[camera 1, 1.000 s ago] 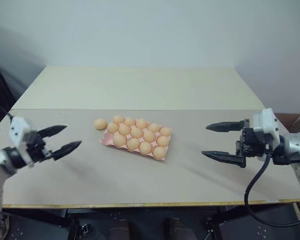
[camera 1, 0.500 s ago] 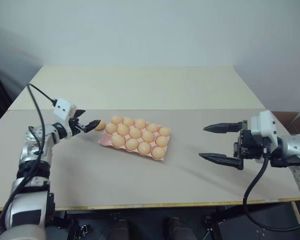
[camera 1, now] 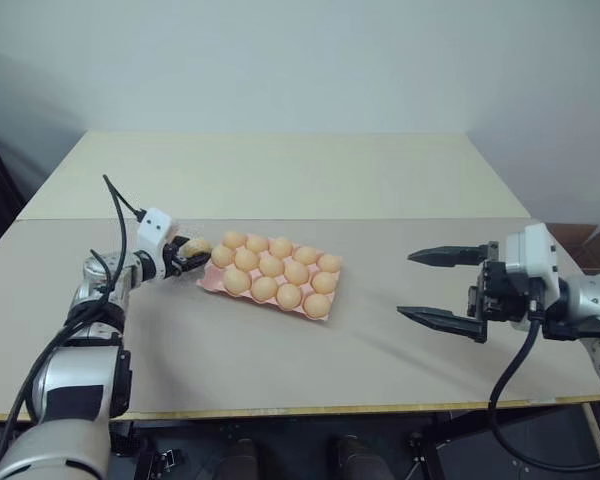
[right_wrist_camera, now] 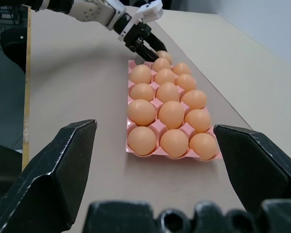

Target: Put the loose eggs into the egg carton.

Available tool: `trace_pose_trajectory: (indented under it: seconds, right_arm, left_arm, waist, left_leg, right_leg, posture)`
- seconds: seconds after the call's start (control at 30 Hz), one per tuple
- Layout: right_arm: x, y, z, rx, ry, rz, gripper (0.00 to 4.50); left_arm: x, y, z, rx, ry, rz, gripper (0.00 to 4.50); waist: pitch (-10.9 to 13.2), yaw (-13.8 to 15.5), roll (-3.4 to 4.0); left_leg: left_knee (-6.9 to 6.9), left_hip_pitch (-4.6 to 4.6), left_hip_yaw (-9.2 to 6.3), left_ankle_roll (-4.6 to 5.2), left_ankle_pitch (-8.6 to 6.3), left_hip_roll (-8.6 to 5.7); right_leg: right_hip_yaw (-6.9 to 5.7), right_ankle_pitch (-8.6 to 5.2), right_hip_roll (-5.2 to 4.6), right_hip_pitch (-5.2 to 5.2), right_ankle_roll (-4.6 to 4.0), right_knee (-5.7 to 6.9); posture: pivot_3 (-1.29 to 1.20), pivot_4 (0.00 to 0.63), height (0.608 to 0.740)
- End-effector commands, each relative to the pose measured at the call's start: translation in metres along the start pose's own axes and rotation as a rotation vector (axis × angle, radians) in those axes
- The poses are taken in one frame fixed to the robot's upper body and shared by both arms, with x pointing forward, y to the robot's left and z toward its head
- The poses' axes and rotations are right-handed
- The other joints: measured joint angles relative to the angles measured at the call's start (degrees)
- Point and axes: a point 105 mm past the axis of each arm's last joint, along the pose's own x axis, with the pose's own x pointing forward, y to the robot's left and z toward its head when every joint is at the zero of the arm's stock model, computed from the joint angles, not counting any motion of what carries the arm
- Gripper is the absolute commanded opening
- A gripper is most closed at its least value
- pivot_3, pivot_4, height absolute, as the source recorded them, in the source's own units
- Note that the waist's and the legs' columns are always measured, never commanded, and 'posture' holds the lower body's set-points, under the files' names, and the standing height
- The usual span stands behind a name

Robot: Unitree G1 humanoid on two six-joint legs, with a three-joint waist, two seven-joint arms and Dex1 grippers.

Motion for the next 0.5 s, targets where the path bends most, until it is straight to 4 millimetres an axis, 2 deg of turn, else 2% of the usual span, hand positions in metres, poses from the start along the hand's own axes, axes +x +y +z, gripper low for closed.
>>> trace_pose_trajectory:
  seconds: [0.03,0.13,0.27,0.33,0.4,0.5]
  right_arm:
    - [-0.005,0.000,0.013,-0.048,-0.020,-0.014,4.50]
    - [-0.004,-0.001,0.013,-0.048,-0.023,-0.015,4.50]
    - [-0.003,0.000,0.013,-0.047,-0.025,-0.015,4.50]
    - [-0.003,0.000,0.012,-0.045,-0.027,-0.016,4.50]
    - [-0.003,0.000,0.012,-0.042,-0.029,-0.015,4.50]
    - [-0.001,-0.001,0.011,-0.040,-0.032,-0.010,4.50]
  left_arm:
    - [-0.004,0.007,0.013,0.025,-0.035,0.016,2.18]
    - [-0.009,0.011,0.014,0.035,-0.045,0.025,1.70]
    - [-0.024,0.023,0.021,0.057,-0.089,0.045,1.65]
    - [-0.035,0.026,0.036,0.059,-0.163,0.017,1.65]
    - [-0.046,0.021,0.055,0.068,-0.248,-0.063,1.65]
    - [-0.057,-0.003,0.073,0.076,-0.314,-0.250,1.65]
  waist:
    - [0.0,0.0,0.00]
    - [0.0,0.0,0.00]
    - [0.0,-0.2,0.00]
    - [0.0,-0.3,0.00]
    - [0.0,-0.3,0.00]
    - [0.0,-0.1,0.00]
  left_leg:
    - [0.00,0.00,0.00,0.00,0.00,0.00]
    - [0.00,0.00,0.00,0.00,0.00,0.00]
    - [0.00,0.00,0.00,0.00,0.00,0.00]
    - [0.00,0.00,0.00,0.00,0.00,0.01]
    - [0.00,-0.01,0.00,0.00,0.00,0.02]
    - [0.00,-0.02,0.00,0.00,0.00,0.01]
  right_leg:
    - [0.00,0.00,0.00,0.00,0.00,0.00]
    - [0.00,0.00,0.00,0.00,0.00,0.00]
    - [0.00,0.00,0.00,0.00,0.00,0.00]
    - [0.00,0.00,0.00,-0.02,0.00,0.01]
    - [0.00,0.00,0.00,-0.03,-0.01,0.02]
    - [0.00,0.00,-0.02,-0.02,-0.01,0.02]
  posture:
    - [0.00,0.150,0.740]
    - [0.00,0.150,0.740]
    - [0.00,0.150,0.740]
    - [0.00,0.150,0.740]
    - [0.00,0.150,0.740]
    - [0.00,0.150,0.740]
